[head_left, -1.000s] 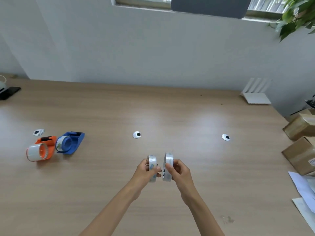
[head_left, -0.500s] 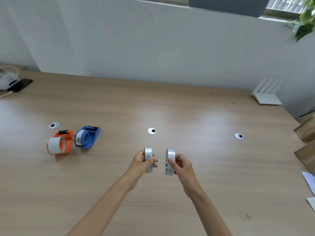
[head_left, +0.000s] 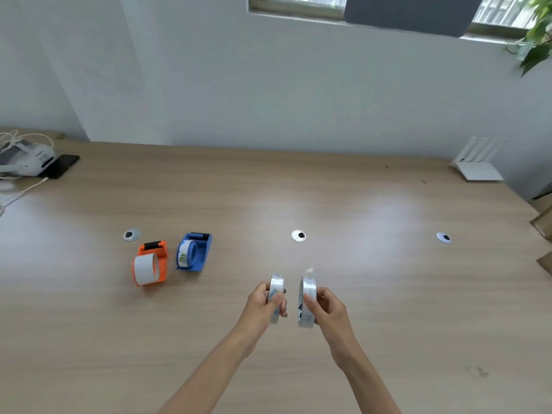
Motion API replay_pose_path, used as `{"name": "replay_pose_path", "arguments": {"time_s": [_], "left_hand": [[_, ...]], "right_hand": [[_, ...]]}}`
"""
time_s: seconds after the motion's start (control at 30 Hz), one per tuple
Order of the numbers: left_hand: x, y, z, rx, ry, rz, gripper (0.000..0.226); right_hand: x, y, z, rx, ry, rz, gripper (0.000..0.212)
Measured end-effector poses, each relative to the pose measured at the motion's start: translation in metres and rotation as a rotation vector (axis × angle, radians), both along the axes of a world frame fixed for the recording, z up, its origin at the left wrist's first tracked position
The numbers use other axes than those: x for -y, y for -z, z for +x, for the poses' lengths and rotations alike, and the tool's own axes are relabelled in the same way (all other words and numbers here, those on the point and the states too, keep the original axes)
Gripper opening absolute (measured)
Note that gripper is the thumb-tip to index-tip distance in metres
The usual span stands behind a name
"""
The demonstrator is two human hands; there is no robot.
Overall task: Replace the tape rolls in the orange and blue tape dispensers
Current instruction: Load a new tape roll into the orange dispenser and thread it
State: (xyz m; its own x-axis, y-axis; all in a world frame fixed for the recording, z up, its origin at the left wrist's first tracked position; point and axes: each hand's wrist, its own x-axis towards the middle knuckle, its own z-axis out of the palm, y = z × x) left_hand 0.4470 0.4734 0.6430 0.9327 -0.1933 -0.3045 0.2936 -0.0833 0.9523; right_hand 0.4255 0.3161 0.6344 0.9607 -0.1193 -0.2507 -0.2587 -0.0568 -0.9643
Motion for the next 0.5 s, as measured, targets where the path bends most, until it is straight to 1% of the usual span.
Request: {"name": "replay_pose_path", "arguments": {"time_s": [0.23, 0.5], "left_hand": [[-0.020, 0.002, 0.000, 0.025, -0.039, 0.044, 0.008], [-0.084, 0.007, 0.004, 0.037, -0.021, 0.020, 0.005]], "right_hand": [[-0.019, 0.006, 0.006, -0.011, -0.055, 0.010, 0.019], [-0.081, 0.018, 0.012, -0.029, -0.053, -0.002, 0.017]]}}
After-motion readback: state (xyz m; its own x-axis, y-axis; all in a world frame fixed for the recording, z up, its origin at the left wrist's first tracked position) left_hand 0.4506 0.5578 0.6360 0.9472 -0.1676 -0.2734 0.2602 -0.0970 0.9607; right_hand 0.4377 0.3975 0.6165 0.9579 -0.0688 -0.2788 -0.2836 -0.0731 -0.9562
